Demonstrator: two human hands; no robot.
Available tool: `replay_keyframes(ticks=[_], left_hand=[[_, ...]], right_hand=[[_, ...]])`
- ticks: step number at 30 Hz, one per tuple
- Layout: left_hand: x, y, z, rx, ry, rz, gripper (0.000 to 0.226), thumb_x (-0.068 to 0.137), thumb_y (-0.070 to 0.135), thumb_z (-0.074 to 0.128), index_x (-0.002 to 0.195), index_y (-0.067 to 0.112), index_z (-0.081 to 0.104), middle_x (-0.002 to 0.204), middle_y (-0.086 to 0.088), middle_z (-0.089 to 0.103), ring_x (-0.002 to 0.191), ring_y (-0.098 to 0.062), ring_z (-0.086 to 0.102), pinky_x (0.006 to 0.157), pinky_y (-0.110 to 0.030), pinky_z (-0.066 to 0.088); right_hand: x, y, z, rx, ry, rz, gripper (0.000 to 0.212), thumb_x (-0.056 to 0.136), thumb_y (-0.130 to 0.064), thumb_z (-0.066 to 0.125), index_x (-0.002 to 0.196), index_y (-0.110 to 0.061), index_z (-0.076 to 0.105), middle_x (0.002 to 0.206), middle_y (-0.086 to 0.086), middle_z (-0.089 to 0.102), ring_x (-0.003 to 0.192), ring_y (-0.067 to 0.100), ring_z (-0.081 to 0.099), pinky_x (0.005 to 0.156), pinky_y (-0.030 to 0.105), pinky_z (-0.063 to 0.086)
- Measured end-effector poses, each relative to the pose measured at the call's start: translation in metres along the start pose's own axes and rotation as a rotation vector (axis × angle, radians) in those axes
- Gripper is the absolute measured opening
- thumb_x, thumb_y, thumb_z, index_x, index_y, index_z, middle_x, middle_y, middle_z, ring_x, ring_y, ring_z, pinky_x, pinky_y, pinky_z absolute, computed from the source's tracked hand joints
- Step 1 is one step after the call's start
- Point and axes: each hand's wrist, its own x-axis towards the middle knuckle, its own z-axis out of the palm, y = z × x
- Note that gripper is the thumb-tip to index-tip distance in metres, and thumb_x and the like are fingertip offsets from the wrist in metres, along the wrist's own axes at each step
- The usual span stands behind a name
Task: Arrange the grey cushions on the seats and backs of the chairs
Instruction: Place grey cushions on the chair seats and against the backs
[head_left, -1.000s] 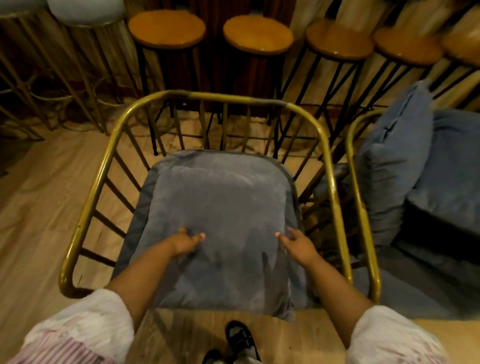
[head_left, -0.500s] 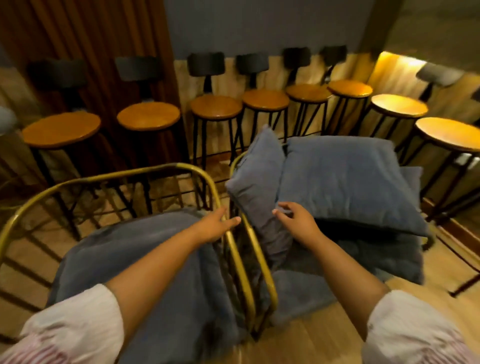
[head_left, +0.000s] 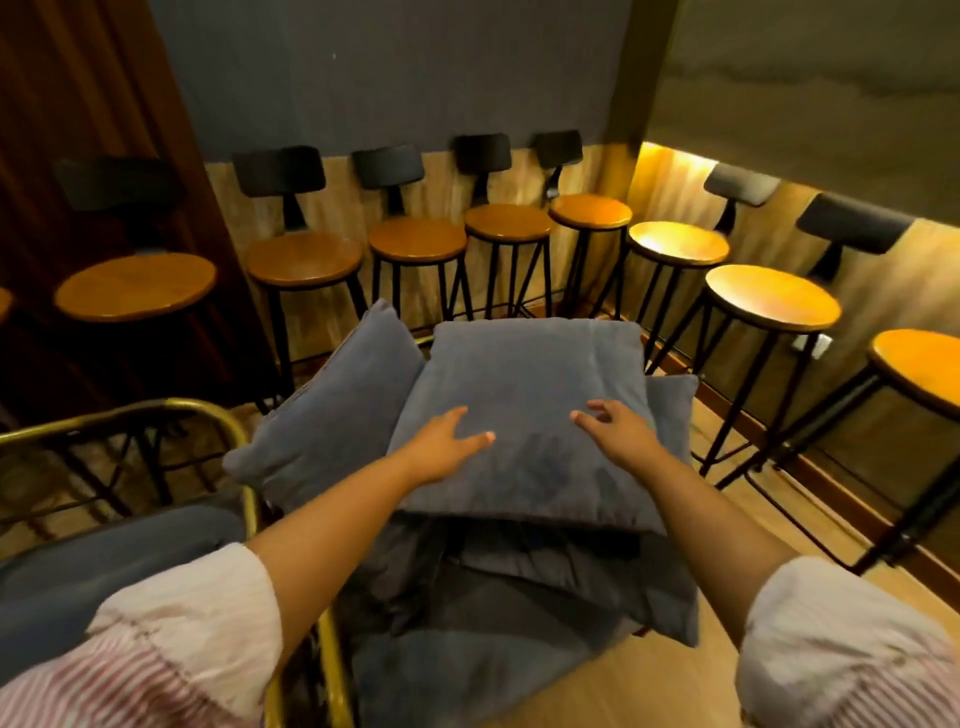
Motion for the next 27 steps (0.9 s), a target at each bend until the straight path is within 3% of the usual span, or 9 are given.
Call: replay_keyframes(ticks=[4, 9, 13, 16, 19, 23, 27], left_hand=[[0.060, 0.006, -0.006, -0.061, 0.036, -0.046, 0.069, 0.095, 0.038, 0.048, 0.151, 0.012, 0.018, 0.159, -0.008, 0.022, 0.144, -0.029, 0.027, 0.112, -0.039, 0.028], [0.139, -0.015, -0.019, -0.028, 0.144, -0.114, 0.062, 0.095, 0.034, 0.049, 0.147, 0.007, 0.028, 0.154, -0.014, 0.032, 0.140, -0.035, 0.034, 0.111, -0.043, 0.030], [0.209, -0.035, -0.036, -0.117, 0.113, -0.215, 0.072, 0.093, 0.046, 0.047, 0.150, 0.010, 0.021, 0.158, -0.012, 0.023, 0.143, -0.036, 0.027, 0.116, -0.047, 0.025], [0.249, -0.047, -0.039, -0.124, 0.106, -0.352, 0.091, 0.083, 0.069, 0.042, 0.152, 0.018, 0.014, 0.159, -0.013, 0.018, 0.143, -0.039, 0.024, 0.117, -0.053, 0.021], [0.277, -0.054, -0.039, -0.136, 0.131, -0.406, 0.101, 0.074, 0.079, 0.041, 0.151, 0.018, 0.018, 0.158, -0.014, 0.023, 0.140, -0.041, 0.028, 0.116, -0.055, 0.023], [0.298, -0.055, -0.037, -0.312, 0.138, -0.385, 0.092, 0.078, 0.067, 0.053, 0.150, 0.019, 0.022, 0.155, -0.011, 0.031, 0.137, -0.038, 0.036, 0.114, -0.051, 0.028], [0.302, -0.059, -0.033, -0.370, 0.156, -0.373, 0.092, 0.076, 0.067, 0.057, 0.149, 0.022, 0.025, 0.153, -0.010, 0.034, 0.136, -0.037, 0.038, 0.113, -0.053, 0.030]], right_hand=[[0.053, 0.021, -0.018, 0.069, 0.026, 0.105, 0.062, 0.092, -0.037, 0.055, 0.141, -0.005, 0.037, 0.143, 0.018, 0.045, 0.127, 0.035, 0.047, 0.088, 0.032, 0.039], [0.120, 0.059, -0.016, 0.047, 0.110, 0.223, 0.080, 0.085, -0.052, 0.058, 0.144, -0.005, 0.032, 0.150, 0.017, 0.038, 0.134, 0.038, 0.039, 0.109, 0.047, 0.035], [0.175, 0.060, -0.009, 0.097, 0.190, 0.354, 0.120, 0.055, -0.084, 0.058, 0.149, -0.018, 0.022, 0.152, 0.014, 0.032, 0.136, 0.040, 0.035, 0.111, 0.058, 0.029], [0.212, 0.070, -0.005, 0.181, 0.226, 0.404, 0.137, 0.033, -0.096, 0.052, 0.149, -0.032, 0.015, 0.154, 0.011, 0.030, 0.138, 0.040, 0.031, 0.112, 0.062, 0.024], [0.225, 0.084, -0.005, 0.223, 0.235, 0.429, 0.129, 0.035, -0.095, 0.054, 0.146, -0.040, 0.016, 0.153, 0.009, 0.031, 0.137, 0.040, 0.034, 0.110, 0.062, 0.029], [0.231, 0.095, -0.005, 0.240, 0.241, 0.447, 0.121, 0.043, -0.090, 0.056, 0.146, -0.041, 0.017, 0.156, 0.009, 0.024, 0.141, 0.040, 0.026, 0.112, 0.063, 0.024], [0.232, 0.099, 0.000, 0.201, 0.251, 0.473, 0.103, 0.063, -0.080, 0.058, 0.147, -0.042, 0.013, 0.157, 0.012, 0.017, 0.143, 0.042, 0.018, 0.114, 0.063, 0.017]])
